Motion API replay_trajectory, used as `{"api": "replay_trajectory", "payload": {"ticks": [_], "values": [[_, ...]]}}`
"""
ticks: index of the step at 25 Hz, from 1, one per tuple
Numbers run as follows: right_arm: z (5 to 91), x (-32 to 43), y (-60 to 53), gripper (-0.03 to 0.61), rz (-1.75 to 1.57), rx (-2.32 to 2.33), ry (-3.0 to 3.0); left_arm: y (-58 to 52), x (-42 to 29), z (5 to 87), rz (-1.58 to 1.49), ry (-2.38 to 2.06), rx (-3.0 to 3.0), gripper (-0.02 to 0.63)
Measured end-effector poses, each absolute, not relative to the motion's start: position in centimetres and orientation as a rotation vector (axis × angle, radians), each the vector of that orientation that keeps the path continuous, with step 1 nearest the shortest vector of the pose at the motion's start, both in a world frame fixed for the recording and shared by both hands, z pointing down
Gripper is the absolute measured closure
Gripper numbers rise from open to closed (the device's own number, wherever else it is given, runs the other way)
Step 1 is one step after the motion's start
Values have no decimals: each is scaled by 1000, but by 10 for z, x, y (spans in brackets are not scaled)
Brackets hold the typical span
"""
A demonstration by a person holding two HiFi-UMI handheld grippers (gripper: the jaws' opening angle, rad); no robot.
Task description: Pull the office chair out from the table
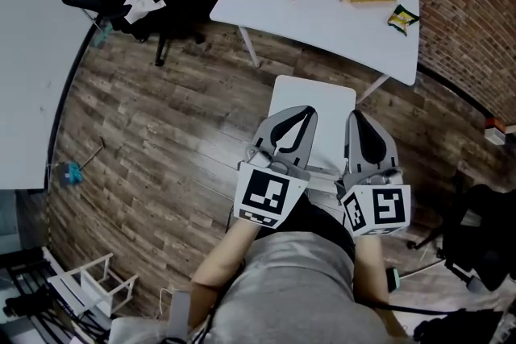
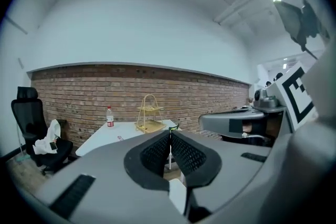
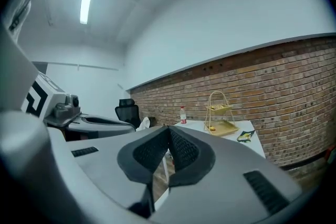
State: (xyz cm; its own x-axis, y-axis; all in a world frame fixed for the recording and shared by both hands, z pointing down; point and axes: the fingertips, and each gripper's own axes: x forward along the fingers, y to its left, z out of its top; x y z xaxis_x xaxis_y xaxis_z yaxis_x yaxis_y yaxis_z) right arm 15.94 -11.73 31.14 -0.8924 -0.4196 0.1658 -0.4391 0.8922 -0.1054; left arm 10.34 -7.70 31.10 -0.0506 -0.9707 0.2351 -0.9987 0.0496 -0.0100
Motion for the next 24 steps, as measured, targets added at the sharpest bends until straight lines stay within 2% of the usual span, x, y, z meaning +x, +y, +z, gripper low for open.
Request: {"api": "replay_trajectory", "payload": {"ticks": [24], "values": [[306,150,-110,563,196,654,-2930,-78,102,308,268,-2168,2046,597]]}}
